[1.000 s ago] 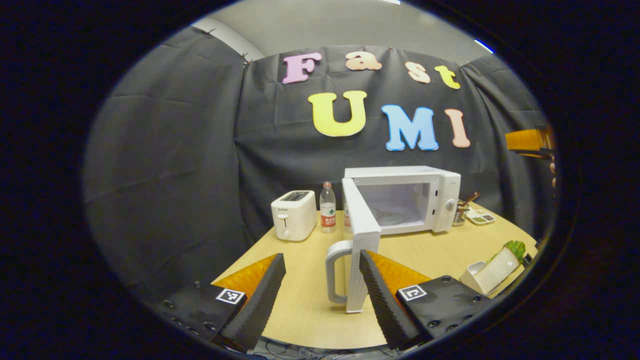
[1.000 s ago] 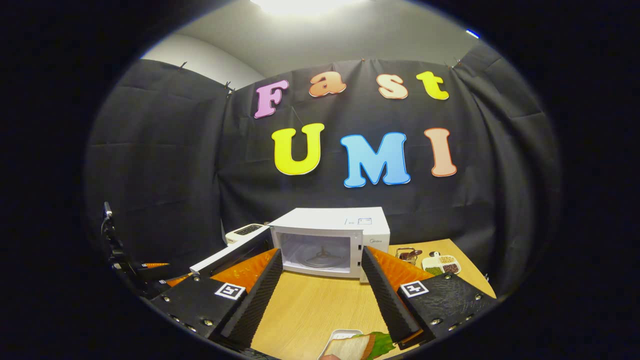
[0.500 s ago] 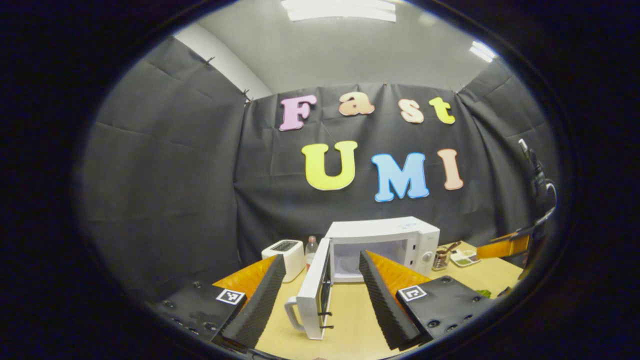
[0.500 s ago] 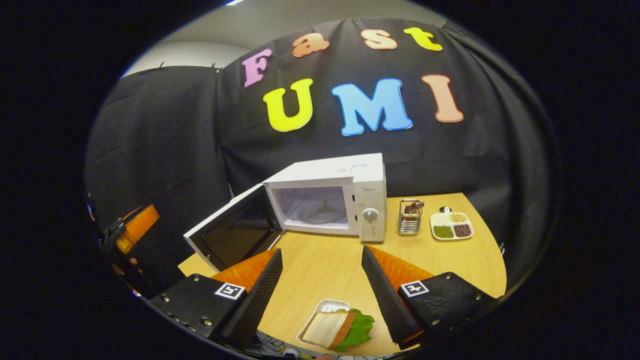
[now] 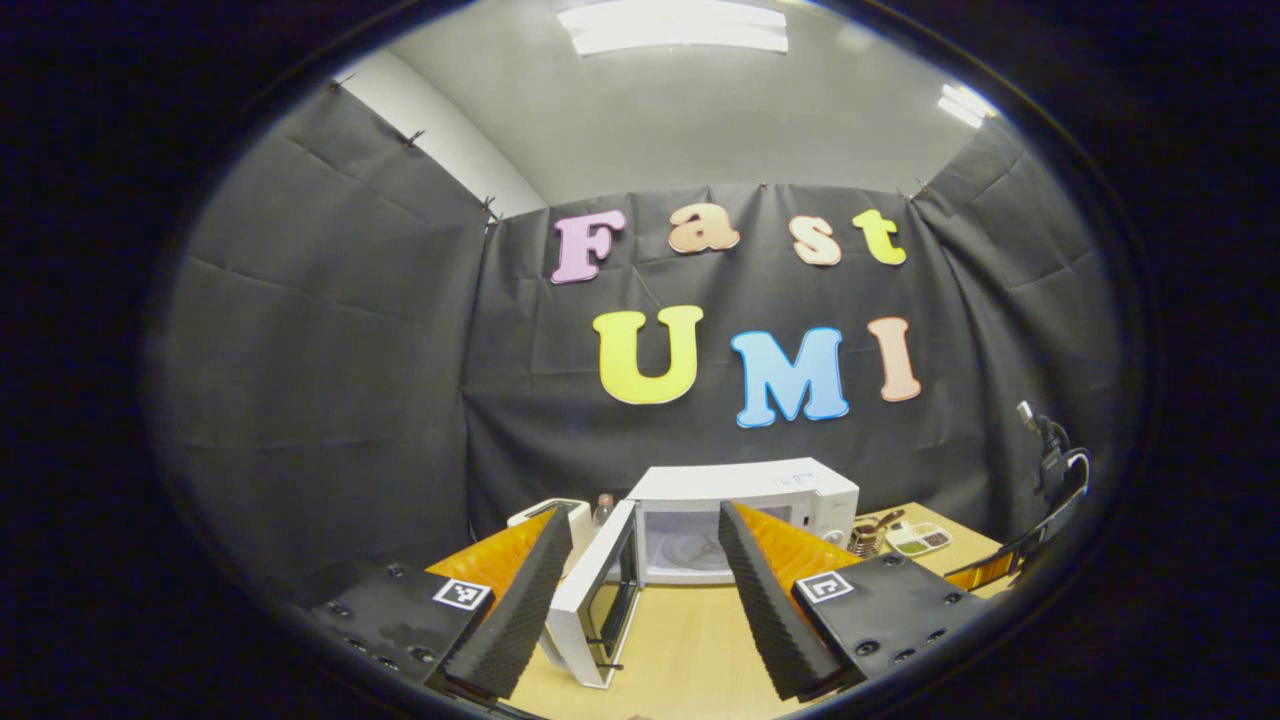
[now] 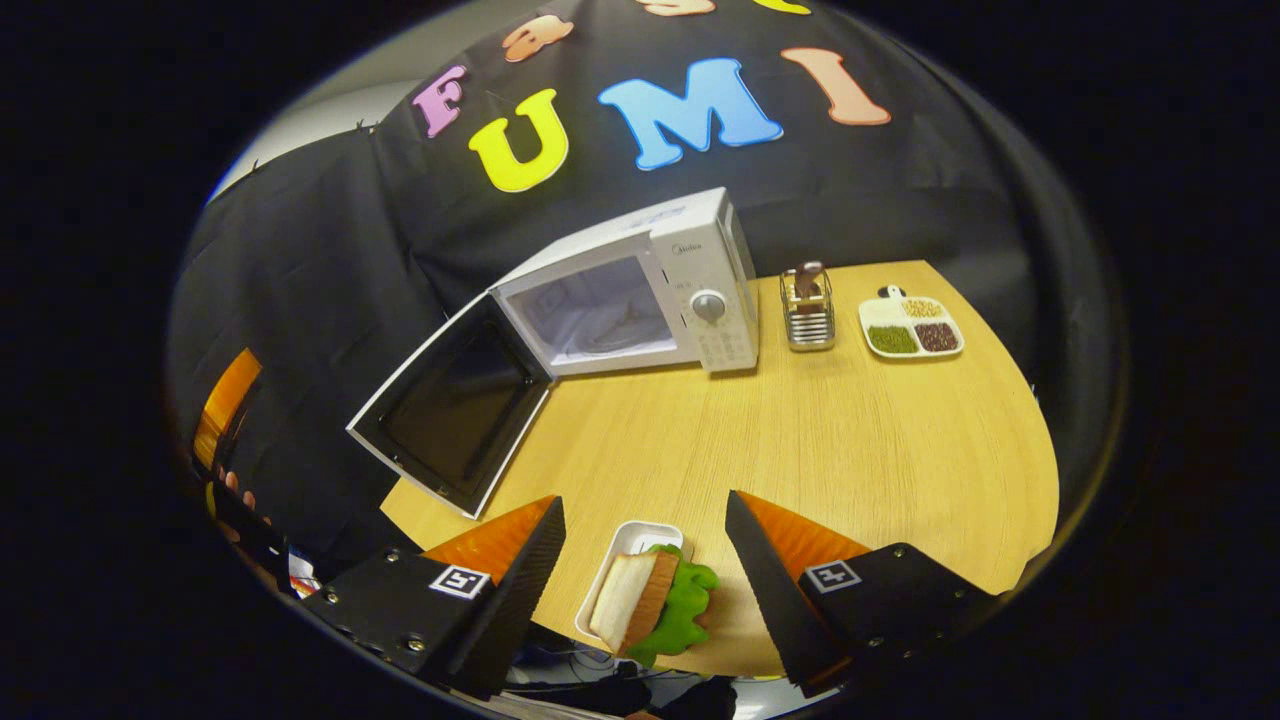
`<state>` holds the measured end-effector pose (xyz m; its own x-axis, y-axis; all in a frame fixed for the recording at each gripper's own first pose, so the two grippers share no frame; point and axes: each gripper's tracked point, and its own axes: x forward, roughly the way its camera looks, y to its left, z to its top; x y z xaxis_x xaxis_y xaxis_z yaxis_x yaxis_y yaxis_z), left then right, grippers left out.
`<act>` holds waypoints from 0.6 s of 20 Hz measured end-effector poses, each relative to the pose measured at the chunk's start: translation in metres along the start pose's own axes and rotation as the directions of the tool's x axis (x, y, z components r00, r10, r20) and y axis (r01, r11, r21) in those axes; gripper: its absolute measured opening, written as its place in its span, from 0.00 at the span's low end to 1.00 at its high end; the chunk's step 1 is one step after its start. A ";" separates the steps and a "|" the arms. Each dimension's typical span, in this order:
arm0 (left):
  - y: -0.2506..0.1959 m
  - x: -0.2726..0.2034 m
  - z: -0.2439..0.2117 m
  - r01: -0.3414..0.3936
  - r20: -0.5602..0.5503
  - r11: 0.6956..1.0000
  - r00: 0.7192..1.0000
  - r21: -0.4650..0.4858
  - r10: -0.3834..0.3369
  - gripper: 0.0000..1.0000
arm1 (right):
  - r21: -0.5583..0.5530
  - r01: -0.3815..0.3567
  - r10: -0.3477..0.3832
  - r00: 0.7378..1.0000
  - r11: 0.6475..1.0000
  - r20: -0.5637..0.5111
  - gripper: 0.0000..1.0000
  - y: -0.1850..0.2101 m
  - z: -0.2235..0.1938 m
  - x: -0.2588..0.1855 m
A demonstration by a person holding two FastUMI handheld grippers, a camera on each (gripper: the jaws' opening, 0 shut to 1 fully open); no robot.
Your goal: Open the microwave oven with the left hand, put the food in, and close the microwave oven.
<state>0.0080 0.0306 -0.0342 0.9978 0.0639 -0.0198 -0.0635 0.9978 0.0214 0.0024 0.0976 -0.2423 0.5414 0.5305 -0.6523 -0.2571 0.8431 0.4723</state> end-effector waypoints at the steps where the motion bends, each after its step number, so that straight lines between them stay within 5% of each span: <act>1: 0.000 -0.001 0.000 -0.009 0.003 1.000 1.000 0.003 0.009 0.96 | 0.025 0.004 -0.003 0.999 1.000 -0.033 0.98 -0.007 -0.008 0.003; 12: -0.012 -0.011 0.003 -0.037 0.004 0.996 0.999 0.075 0.037 0.95 | 0.218 -0.029 0.090 0.958 0.975 -0.272 0.99 -0.007 -0.079 0.013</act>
<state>-0.0024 0.0173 -0.0309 0.9949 0.1003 -0.0147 -0.0984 0.9904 0.0975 -0.0521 0.1054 -0.3011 0.2779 0.6079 -0.7438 -0.0920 0.7876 0.6093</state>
